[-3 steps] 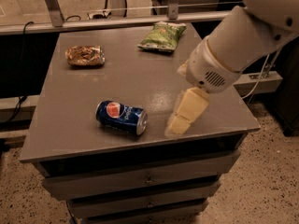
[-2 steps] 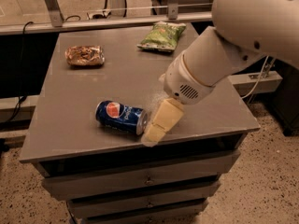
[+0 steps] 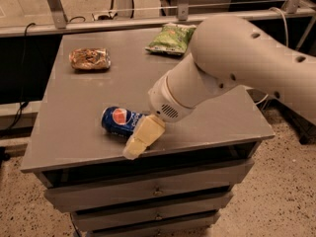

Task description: Move pepsi can near green jalapeno chip bag

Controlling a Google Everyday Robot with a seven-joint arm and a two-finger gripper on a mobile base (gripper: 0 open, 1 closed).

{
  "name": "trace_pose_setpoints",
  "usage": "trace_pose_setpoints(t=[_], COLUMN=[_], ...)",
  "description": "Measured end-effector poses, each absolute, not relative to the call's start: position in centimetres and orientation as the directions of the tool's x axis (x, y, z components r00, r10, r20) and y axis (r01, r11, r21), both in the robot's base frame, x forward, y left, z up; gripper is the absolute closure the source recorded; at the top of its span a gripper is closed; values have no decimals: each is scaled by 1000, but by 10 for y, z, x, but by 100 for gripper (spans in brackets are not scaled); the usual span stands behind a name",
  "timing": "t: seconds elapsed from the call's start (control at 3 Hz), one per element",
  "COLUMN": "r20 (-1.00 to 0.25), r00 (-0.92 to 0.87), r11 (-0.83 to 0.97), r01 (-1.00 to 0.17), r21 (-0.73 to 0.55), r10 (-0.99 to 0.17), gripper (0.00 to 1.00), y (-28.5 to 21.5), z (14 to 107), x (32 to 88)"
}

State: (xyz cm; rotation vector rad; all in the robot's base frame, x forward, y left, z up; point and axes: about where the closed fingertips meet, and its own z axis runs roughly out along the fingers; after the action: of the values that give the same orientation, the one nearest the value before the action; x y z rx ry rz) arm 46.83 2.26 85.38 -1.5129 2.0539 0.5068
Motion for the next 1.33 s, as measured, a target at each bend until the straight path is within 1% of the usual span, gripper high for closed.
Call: trace_pose_setpoints(t=[0.33,0.67,1.0,1.33], r20=[-634,-648,-658,-662], r00=[-240,-250,-246,-207], r11=[311,328,346,367], r01=[-951,-945,-938,-924], r21=[0,2,-23,-111], r10=[-735,-720,-712,-720], gripper=[18,41,65,88], y=[35,36,26,-3], z=[842,838,842,863], x=[471,475,484,507])
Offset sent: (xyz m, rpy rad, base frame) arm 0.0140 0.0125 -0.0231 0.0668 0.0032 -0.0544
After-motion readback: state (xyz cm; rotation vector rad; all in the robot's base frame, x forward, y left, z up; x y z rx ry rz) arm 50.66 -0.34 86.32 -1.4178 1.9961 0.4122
